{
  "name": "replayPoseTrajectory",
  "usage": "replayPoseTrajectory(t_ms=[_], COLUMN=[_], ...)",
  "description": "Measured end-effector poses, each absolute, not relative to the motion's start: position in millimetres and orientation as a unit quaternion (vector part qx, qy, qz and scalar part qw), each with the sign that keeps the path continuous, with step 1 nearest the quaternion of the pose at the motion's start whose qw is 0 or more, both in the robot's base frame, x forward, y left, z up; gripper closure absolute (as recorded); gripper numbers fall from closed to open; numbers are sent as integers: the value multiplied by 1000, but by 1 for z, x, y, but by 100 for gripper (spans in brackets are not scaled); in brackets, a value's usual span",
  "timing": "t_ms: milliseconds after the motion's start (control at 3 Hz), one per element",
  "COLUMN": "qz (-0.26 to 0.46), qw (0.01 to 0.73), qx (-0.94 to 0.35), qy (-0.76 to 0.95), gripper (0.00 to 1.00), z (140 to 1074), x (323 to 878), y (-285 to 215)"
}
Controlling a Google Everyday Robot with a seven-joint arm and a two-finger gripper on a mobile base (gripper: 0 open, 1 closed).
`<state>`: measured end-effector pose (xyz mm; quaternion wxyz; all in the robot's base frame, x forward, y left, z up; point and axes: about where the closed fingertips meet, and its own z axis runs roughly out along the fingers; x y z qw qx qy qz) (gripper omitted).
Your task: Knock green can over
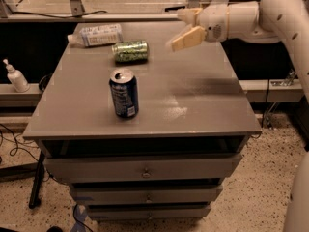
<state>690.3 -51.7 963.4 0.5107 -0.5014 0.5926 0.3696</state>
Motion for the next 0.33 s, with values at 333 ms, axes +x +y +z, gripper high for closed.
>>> replayPoseTrajectory(t_ms=[333], qz=[364], qw=[518], qx=[-500], qy=[591], gripper=[0], z=[972], x=[693], y=[-55])
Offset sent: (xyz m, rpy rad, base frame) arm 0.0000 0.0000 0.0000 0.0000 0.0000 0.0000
